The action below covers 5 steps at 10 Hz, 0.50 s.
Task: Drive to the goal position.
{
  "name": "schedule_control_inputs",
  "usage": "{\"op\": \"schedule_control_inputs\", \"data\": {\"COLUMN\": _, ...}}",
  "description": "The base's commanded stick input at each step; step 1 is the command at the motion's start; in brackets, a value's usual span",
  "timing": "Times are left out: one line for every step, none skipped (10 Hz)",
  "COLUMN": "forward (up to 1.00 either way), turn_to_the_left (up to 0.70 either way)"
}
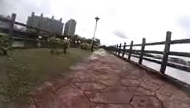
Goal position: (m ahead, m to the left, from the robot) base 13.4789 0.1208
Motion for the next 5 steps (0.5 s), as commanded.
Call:
{"op": "schedule_control_inputs", "data": {"forward": 0.85, "turn_to_the_left": 0.01}}
{"op": "schedule_control_inputs", "data": {"forward": 0.85, "turn_to_the_left": 0.01}}
{"op": "schedule_control_inputs", "data": {"forward": 0.85, "turn_to_the_left": 0.01}}
{"op": "schedule_control_inputs", "data": {"forward": 0.85, "turn_to_the_left": 0.01}}
{"op": "schedule_control_inputs", "data": {"forward": 0.85, "turn_to_the_left": 0.01}}
